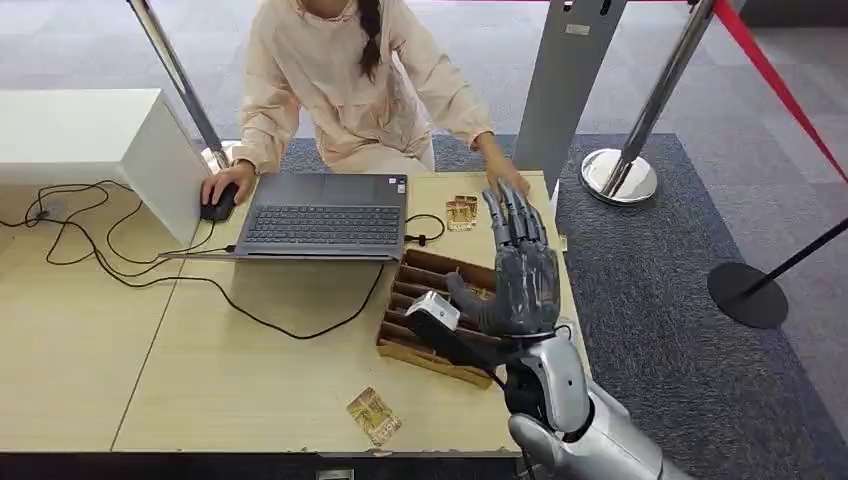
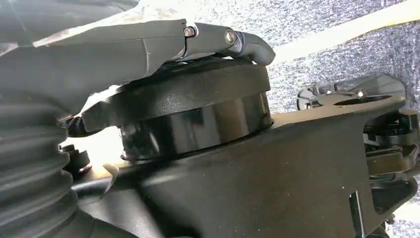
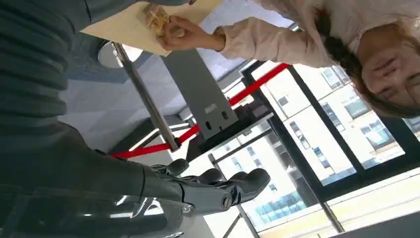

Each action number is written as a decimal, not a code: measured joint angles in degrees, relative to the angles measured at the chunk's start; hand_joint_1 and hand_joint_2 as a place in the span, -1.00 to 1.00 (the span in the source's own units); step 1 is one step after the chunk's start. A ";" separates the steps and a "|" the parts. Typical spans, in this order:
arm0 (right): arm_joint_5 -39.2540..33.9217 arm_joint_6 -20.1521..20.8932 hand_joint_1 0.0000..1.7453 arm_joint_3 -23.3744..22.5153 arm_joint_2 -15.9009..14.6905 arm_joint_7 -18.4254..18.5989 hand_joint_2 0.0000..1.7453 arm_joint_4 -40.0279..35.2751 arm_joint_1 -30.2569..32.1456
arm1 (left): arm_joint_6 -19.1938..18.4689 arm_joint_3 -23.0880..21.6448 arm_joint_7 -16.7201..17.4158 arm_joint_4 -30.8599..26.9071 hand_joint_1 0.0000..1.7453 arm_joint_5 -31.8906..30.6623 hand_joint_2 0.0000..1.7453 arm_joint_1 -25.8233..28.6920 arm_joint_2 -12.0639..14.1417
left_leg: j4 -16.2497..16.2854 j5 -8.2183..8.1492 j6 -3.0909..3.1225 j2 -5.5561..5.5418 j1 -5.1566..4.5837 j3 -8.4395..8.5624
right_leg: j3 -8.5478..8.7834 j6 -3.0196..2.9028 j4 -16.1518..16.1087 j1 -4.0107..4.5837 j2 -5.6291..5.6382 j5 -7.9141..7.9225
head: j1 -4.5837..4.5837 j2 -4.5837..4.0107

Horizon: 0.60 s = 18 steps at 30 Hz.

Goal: Pass the card to the sensor for recognition and then transmit it.

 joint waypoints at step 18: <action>1.03 0.13 -1.00 -1.16 -1.60 -3.65 1.00 -7.37 8.74 | 0.26 0.02 -0.37 0.04 -1.00 0.83 1.00 0.05 0.00 | -0.01 0.01 0.00 0.02 0.00 0.02 | 0.02 0.00 0.02 0.00 0.00 0.00 | 0.02 0.00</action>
